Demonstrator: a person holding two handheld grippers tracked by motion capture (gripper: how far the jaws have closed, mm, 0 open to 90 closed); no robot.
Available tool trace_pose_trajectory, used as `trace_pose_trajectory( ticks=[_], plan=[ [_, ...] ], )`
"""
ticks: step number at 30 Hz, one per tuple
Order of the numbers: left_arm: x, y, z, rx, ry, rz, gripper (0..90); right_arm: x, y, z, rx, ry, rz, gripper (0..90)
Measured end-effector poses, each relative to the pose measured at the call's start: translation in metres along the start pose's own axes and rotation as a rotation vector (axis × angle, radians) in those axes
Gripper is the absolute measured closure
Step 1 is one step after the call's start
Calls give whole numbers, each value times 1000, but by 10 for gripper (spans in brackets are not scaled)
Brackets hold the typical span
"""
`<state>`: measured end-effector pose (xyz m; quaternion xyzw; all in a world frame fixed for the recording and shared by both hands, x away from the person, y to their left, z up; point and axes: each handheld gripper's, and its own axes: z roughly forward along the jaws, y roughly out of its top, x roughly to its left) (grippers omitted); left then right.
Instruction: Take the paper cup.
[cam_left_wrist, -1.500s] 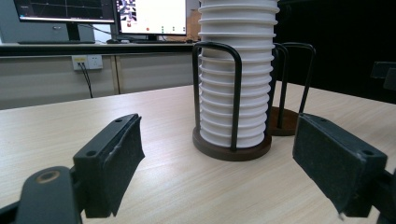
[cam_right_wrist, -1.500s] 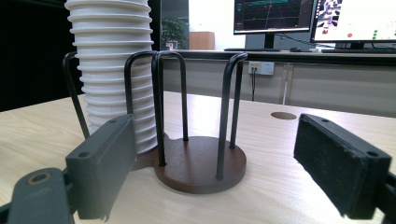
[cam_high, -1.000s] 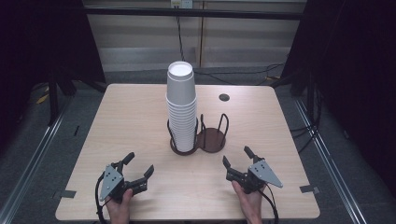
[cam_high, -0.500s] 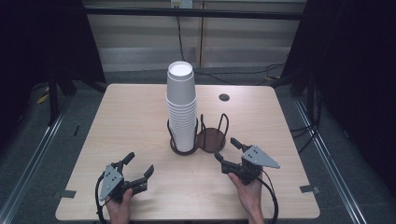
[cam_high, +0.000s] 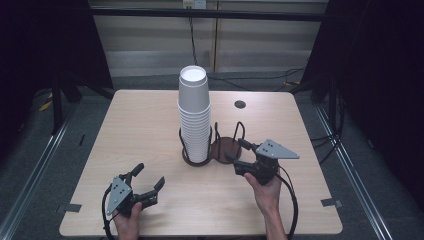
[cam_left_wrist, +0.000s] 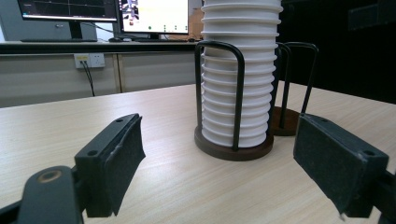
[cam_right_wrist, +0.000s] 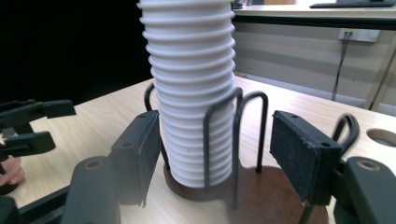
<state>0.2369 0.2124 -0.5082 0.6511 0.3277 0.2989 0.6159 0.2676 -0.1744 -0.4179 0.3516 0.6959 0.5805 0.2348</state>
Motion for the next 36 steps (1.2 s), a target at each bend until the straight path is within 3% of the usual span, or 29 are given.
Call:
trace_pose_trajectory(
  ticks=[4, 15, 30, 36],
  plan=[
    [-1, 0, 0, -5, 1, -5, 159, 2, 14, 4, 4, 38, 6, 331],
    [-1, 0, 0, -3, -4, -8, 158, 0, 44, 21, 52, 182, -16, 215],
    [0, 0, 1, -6, -4, -12, 158, -10, 98, 22, 43, 251, -50, 204],
    [1, 0, 1, -1, -5, -19, 158, -10, 116, 27, 73, 267, -81, 201]
  ],
)
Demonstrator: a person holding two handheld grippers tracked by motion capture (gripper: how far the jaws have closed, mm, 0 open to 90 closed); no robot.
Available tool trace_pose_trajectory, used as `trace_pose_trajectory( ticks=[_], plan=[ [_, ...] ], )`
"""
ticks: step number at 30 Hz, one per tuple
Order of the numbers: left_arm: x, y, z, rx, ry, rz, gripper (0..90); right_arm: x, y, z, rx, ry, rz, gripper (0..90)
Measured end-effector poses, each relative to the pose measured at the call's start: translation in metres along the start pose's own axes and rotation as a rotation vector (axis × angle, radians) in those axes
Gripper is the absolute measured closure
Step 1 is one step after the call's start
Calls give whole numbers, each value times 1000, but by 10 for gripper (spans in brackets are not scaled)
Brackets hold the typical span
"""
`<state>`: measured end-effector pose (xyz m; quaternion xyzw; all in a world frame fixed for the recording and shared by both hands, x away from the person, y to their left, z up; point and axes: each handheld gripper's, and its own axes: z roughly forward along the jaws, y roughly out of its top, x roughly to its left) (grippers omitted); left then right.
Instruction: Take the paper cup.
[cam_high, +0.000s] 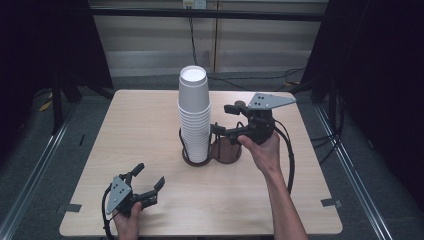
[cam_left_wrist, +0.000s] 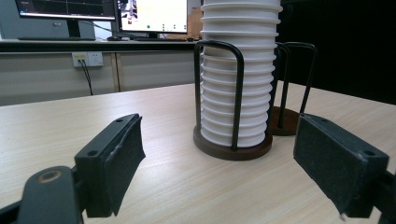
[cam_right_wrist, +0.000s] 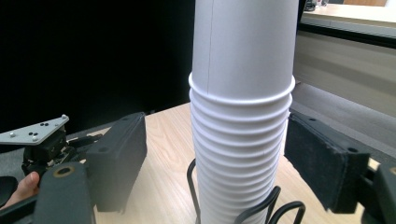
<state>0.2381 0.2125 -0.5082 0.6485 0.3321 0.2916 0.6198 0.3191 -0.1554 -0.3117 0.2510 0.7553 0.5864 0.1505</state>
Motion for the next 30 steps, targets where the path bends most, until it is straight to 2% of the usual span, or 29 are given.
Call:
trace_pose_trajectory(
  ticks=[9, 11, 16, 19, 24, 30],
  plan=[
    [0, 0, 0, 0, -8, 0, 158, -5, 24, 8, 47, 7, -29, 174],
    [0, 0, 0, -1, 2, 7, 158, -5, 29, 10, 61, 14, -30, 164],
    [-1, 0, 0, -1, -5, 6, 158, -4, 45, 19, 73, 8, -60, 159],
    [-1, 0, 0, -1, -6, 7, 158, -5, 54, 27, 101, 0, -77, 154],
    [-1, 0, 0, -3, -8, 8, 158, -10, 63, 35, 122, -22, -84, 156],
    [0, 0, 0, -3, -10, 7, 158, -16, 71, 41, 137, -25, -85, 146]
  ],
)
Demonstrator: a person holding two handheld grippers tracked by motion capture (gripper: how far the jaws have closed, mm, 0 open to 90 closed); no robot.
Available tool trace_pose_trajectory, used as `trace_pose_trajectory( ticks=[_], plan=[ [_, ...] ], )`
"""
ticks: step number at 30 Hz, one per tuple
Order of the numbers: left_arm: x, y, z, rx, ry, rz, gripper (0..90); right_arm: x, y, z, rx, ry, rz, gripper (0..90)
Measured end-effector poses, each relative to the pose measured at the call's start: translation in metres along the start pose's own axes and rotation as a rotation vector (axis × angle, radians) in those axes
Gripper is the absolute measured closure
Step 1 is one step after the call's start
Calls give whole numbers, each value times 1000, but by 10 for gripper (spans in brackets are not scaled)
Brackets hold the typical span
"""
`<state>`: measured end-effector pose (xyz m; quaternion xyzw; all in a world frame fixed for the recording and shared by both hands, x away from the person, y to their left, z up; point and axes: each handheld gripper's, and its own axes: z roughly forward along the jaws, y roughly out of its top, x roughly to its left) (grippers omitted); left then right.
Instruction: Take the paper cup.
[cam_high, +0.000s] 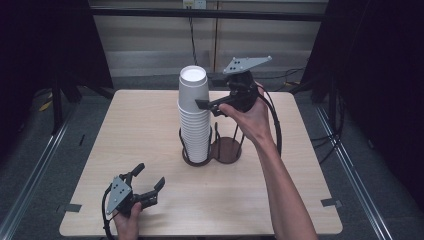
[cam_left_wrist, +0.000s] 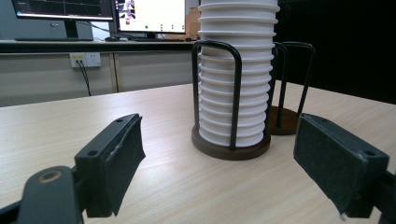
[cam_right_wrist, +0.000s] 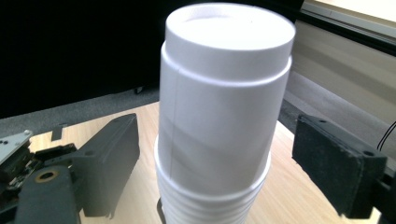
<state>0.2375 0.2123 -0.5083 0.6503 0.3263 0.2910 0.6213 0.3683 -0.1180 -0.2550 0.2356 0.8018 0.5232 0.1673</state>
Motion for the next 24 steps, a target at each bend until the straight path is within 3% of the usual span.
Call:
trace_pose_trajectory(
  ticks=[10, 20, 24],
  plan=[
    [0, 0, 0, 3, 0, 5, 158, -9, 13, 7, 27, -11, -3, 151],
    [1, 0, -1, 6, -3, 11, 158, -6, 29, 24, 84, 19, -32, 184],
    [1, 0, -1, 5, -4, 10, 158, -9, 32, 26, 90, 38, -14, 183]
  ],
)
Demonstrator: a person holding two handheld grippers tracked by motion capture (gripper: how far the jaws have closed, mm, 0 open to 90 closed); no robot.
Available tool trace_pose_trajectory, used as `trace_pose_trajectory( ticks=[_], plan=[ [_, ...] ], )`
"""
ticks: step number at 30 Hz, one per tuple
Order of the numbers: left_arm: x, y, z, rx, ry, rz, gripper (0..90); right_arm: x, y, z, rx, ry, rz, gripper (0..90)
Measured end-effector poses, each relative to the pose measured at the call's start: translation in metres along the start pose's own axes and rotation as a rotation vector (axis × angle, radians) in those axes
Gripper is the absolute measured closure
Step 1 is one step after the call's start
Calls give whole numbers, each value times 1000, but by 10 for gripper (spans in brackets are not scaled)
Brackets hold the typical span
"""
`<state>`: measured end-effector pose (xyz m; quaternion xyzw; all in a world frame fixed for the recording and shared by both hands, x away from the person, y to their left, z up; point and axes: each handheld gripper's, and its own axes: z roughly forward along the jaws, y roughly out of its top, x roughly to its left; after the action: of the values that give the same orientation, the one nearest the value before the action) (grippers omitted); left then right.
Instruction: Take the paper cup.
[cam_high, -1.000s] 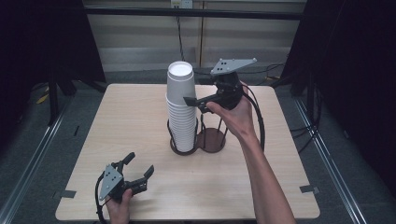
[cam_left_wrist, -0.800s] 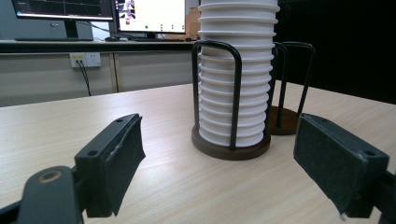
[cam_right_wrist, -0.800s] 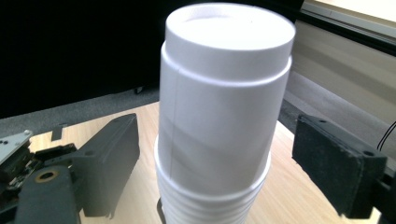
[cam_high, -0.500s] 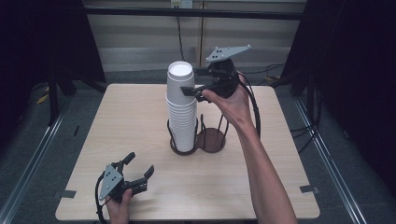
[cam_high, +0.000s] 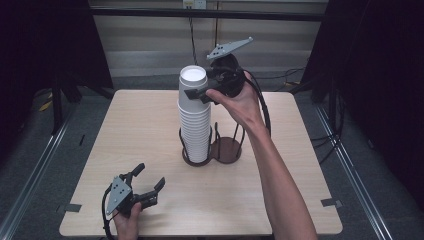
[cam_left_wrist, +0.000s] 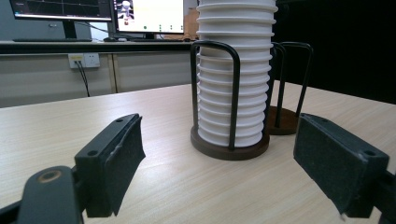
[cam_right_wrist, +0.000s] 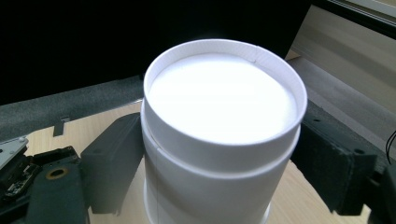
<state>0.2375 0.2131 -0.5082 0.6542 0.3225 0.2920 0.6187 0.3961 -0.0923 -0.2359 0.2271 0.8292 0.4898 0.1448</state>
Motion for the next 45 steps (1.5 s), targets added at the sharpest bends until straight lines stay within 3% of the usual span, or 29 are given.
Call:
trace_pose_trajectory(
  ticks=[24, 41, 45],
  plan=[
    [0, 0, 0, -2, 0, -1, 158, 3, 9, 8, 52, -9, -8, 199],
    [0, 0, 0, -1, -1, 4, 158, 3, 8, 5, 17, -7, -1, 214],
    [0, 0, 0, 1, 1, 9, 158, 4, 12, -2, -33, -10, 5, 218]
  ],
)
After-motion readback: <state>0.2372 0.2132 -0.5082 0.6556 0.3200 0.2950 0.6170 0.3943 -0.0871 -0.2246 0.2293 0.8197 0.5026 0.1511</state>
